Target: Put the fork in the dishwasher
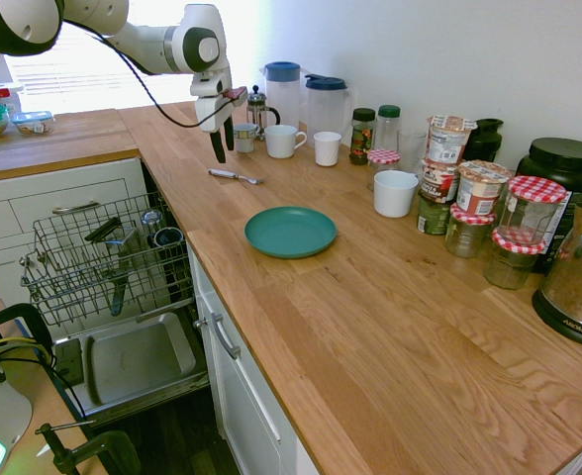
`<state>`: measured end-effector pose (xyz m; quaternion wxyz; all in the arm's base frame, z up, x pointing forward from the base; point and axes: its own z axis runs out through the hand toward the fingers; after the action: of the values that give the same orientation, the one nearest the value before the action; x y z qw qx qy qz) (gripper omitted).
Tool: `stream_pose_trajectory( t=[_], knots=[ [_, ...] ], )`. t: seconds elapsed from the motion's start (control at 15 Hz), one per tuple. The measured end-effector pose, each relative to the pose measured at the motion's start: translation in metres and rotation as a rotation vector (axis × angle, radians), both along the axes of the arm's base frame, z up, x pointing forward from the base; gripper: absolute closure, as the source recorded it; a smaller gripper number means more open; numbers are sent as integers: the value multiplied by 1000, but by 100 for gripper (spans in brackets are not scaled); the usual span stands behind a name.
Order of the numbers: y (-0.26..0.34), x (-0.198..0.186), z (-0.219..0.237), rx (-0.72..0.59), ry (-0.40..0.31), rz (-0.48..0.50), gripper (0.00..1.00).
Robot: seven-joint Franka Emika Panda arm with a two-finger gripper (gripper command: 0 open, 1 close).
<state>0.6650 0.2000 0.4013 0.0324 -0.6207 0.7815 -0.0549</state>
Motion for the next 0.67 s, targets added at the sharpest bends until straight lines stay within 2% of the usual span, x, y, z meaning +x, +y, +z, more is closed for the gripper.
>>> stream_pose_trajectory(
  t=[0.33, 0.67],
  knots=[
    [8, 5, -26, -30, 16, -112, 0],
    [1, 21, -45, -39, 31, -138, 0]
  ],
)
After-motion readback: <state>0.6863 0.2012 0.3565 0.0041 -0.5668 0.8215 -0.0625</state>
